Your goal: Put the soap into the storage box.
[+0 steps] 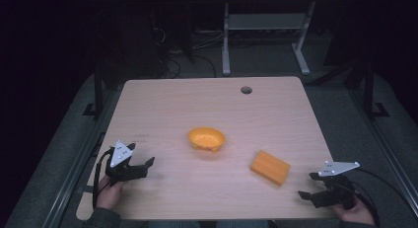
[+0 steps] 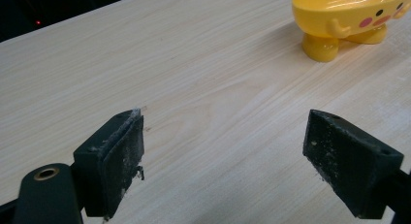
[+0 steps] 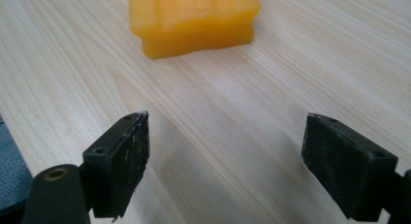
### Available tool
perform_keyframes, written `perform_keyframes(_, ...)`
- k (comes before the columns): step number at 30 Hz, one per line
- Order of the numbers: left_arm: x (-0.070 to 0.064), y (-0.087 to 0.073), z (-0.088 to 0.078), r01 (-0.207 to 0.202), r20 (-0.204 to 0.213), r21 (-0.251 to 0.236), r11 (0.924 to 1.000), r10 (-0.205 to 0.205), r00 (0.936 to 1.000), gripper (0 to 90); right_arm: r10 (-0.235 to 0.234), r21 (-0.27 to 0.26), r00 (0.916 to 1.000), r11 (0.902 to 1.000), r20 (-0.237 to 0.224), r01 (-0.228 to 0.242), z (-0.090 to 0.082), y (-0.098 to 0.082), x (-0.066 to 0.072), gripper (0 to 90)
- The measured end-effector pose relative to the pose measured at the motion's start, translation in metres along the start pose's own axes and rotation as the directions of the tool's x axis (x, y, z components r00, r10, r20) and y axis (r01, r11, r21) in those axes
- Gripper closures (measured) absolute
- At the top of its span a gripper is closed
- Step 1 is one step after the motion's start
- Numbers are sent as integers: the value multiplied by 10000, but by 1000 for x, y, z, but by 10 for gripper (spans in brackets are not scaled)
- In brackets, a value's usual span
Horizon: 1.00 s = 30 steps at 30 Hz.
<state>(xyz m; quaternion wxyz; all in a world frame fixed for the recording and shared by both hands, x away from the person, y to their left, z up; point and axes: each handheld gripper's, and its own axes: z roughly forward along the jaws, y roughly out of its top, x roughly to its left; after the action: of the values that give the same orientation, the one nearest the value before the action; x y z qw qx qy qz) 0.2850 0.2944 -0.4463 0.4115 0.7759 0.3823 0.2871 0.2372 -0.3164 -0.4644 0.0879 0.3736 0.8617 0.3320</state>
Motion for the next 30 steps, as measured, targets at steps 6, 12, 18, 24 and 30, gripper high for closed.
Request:
perform_keyframes(6,-1,0,1,-9,42,-2,10000,9,10000,140,-315,63,9995,9995,12,315,-1,7,6,169)
perform_keyframes(12,0,0,1,-3,44,8,10000,3,10000,140,-421,251,9991,9988,-84,423,4,12,8,169)
perform_keyframes(18,0,0,1,-2,27,29,10000,2,10000,140,-634,258,9979,9976,-148,638,3,23,11,168)
perform_keyframes(24,0,0,0,-7,31,28,10000,6,10000,140,-839,496,9964,9952,-126,844,6,34,14,164)
perform_keyframes(30,1,0,0,10,15,5,10000,-10,10000,140,-1012,567,9948,9932,-148,1018,7,43,16,160)
